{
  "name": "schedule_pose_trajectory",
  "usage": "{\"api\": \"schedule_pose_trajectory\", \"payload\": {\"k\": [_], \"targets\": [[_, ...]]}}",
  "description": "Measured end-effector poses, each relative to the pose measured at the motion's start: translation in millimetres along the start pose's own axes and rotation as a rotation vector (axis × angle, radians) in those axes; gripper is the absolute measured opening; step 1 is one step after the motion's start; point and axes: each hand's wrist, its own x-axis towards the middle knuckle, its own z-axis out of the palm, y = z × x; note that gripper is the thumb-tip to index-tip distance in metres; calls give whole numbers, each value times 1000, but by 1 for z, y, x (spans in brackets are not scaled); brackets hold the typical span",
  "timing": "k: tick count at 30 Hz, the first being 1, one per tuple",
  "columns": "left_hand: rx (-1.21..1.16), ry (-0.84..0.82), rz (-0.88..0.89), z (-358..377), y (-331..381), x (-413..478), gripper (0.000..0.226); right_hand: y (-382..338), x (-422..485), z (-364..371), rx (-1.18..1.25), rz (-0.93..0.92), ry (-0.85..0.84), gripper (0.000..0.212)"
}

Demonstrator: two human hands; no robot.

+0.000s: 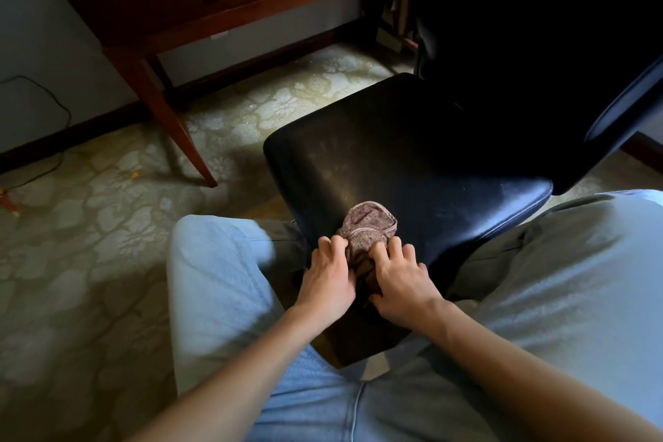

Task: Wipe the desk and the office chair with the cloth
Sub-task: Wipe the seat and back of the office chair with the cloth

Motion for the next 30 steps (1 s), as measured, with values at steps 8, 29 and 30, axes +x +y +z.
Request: {"api": "schedule_pose_trajectory", "payload": {"k": [8, 29, 30], "targets": [[-132, 39, 66, -1, -3, 1, 57, -10, -4, 4, 225, 161, 24, 52], [-115, 79, 149, -6, 78, 104, 42, 46, 46, -25, 344, 404, 332, 51], [-125, 79, 150, -6, 82, 109, 42, 50, 49, -27, 330, 411, 339, 52]]}}
